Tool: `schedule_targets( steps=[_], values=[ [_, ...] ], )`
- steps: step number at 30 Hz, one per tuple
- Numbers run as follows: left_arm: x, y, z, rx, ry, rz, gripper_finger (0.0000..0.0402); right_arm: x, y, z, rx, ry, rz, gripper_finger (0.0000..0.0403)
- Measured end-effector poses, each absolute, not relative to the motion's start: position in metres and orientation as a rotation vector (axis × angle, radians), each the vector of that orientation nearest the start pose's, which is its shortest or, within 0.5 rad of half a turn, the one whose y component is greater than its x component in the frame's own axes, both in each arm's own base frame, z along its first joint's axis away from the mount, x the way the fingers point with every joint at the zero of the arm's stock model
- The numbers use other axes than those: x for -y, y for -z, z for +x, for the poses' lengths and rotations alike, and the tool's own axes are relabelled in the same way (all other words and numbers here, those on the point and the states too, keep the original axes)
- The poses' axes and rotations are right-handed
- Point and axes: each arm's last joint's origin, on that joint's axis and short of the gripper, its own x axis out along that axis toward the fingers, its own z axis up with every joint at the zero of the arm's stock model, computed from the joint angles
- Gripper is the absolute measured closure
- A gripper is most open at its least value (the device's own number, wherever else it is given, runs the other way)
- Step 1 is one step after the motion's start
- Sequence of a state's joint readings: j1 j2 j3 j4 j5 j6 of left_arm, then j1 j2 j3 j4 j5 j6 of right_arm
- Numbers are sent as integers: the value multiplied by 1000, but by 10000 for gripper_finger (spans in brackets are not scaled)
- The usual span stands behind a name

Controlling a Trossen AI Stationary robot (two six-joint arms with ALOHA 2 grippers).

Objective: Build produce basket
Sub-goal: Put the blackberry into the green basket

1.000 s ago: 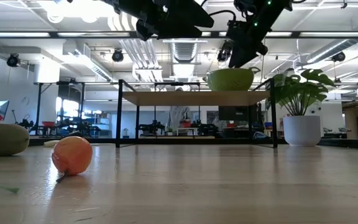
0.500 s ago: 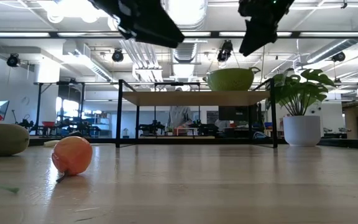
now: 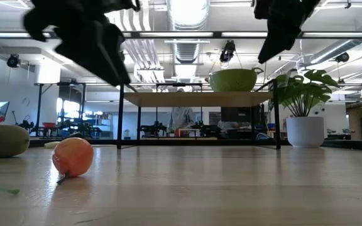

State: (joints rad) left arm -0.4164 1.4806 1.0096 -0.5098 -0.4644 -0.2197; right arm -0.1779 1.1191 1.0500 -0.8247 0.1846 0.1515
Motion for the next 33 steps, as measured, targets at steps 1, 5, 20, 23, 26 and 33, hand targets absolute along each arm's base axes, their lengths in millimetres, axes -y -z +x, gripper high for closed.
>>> schedule_targets(
  steps=[1,5,20,23,26,33],
  values=[
    [110,-229,272,-887,-125,217,150,42,-305,208,-872,403,136,251],
    [119,-221,265,-949,-96,223,150,40,-292,204,-868,405,148,259],
    [110,-164,242,-1037,-53,80,168,40,-271,201,-863,412,163,237],
    [109,-156,239,-1021,-50,72,172,40,-271,201,-857,415,169,226],
    [107,-146,235,-1003,-46,62,173,40,-271,201,-854,420,181,217],
    [104,-131,230,-894,-29,-4,175,40,-271,201,-853,420,181,204]
  ],
)
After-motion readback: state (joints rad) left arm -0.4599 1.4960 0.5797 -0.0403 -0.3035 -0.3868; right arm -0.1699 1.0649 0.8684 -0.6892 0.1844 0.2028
